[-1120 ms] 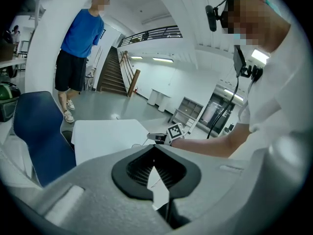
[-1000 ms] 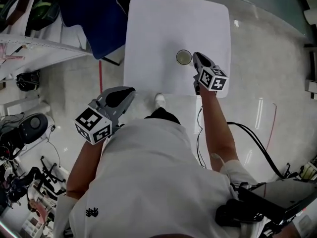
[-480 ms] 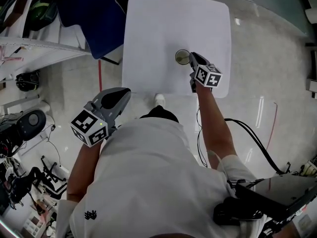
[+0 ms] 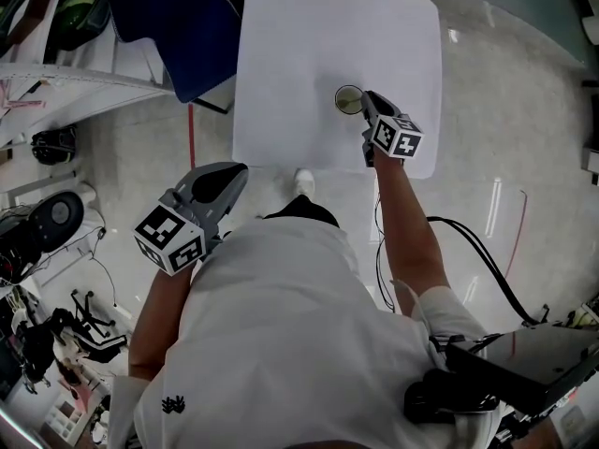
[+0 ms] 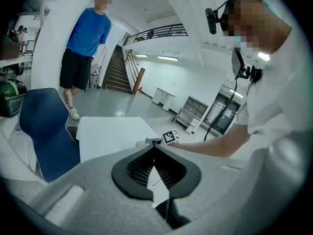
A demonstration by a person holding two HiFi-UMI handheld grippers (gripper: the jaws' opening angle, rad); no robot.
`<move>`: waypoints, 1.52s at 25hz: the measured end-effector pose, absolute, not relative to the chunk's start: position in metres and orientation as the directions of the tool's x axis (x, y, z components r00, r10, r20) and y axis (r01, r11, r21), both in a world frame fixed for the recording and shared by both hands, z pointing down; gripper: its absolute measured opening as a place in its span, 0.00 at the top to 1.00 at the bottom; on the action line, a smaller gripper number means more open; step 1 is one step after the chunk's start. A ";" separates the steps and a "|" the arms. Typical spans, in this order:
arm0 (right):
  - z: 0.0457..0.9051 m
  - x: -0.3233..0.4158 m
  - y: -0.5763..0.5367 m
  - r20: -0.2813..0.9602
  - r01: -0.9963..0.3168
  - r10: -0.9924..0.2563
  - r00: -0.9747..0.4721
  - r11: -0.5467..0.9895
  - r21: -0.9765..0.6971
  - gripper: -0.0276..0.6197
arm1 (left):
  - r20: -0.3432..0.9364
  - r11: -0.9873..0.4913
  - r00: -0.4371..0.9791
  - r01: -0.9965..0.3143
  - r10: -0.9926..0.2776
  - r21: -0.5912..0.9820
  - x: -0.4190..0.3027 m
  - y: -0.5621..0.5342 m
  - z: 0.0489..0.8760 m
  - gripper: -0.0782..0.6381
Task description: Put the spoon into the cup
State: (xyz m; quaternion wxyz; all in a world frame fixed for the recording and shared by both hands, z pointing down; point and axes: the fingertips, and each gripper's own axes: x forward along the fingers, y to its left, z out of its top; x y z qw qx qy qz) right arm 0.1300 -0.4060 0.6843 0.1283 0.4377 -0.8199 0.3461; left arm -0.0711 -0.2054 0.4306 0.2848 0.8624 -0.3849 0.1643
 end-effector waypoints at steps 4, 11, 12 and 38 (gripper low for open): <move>0.684 0.130 -0.406 0.506 -0.808 -0.637 -0.581 0.376 -0.455 0.89 | 0.503 -0.543 0.647 -0.760 -0.573 0.358 -0.072 -0.201 0.430 0.88; 0.681 0.130 -0.407 0.497 -0.807 -0.644 -0.582 0.377 -0.455 0.80 | 0.501 -0.544 0.641 -0.764 -0.581 0.347 -0.077 -0.195 0.425 0.88; 0.681 0.130 -0.407 0.496 -0.806 -0.644 -0.582 0.379 -0.454 0.79 | 0.500 -0.544 0.641 -0.764 -0.582 0.346 -0.078 -0.194 0.425 0.88; 0.603 0.150 -0.322 0.470 -0.865 -0.736 -0.487 0.331 -0.377 0.72 | 0.409 -0.627 0.718 -0.693 -0.563 0.355 -0.098 -0.126 0.397 0.88</move>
